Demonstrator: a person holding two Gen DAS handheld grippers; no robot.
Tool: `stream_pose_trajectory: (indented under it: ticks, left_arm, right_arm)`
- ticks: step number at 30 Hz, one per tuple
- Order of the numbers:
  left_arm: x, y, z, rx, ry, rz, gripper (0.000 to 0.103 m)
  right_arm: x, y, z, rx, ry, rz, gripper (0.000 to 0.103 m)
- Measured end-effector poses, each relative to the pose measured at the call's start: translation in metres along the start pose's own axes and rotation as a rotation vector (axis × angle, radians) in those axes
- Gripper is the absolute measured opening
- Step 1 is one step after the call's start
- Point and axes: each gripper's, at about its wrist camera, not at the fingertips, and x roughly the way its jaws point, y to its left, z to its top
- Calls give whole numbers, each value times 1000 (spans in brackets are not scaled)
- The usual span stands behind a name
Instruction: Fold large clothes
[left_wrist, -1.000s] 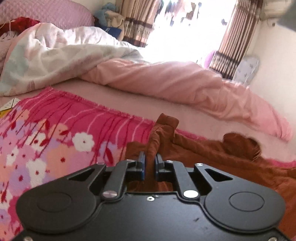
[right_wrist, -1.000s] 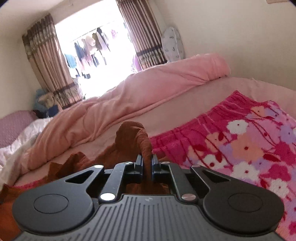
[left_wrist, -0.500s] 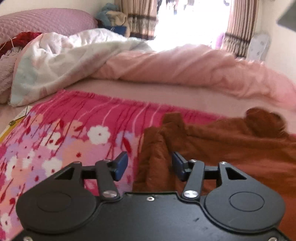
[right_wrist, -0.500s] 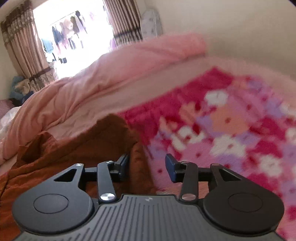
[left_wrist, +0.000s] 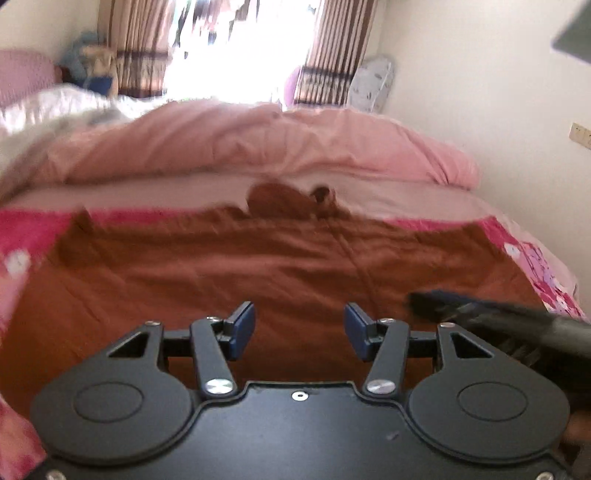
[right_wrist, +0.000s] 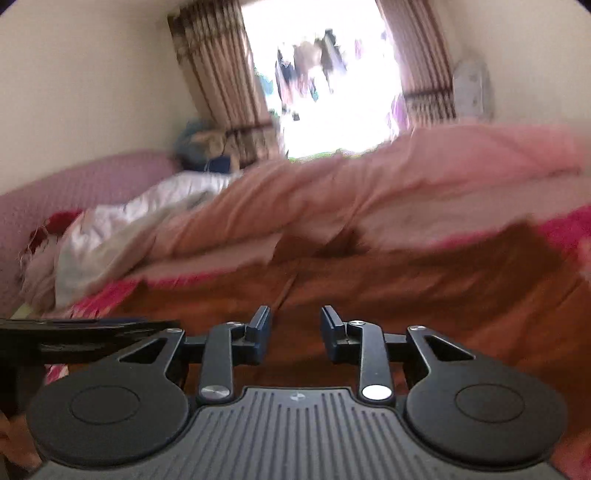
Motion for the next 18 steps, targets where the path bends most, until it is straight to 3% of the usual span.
stream_pose_trajectory:
  ticks: [4, 8, 14, 18]
  left_arm:
    - [17, 19, -14, -56, 44, 31, 54]
    - [7, 46, -16, -69, 35, 94, 55]
    - [-25, 109, -15, -119, 18, 211, 55]
    - [-39, 145, -18, -168, 17, 190, 55]
  right_arm:
    - [23, 0, -20, 31, 76, -33, 27]
    - [13, -19, -26, 62, 61, -80, 18]
    - [-22, -85, -17, 99, 26, -254, 18]
    - [-48, -137, -7, 122, 8, -353, 18]
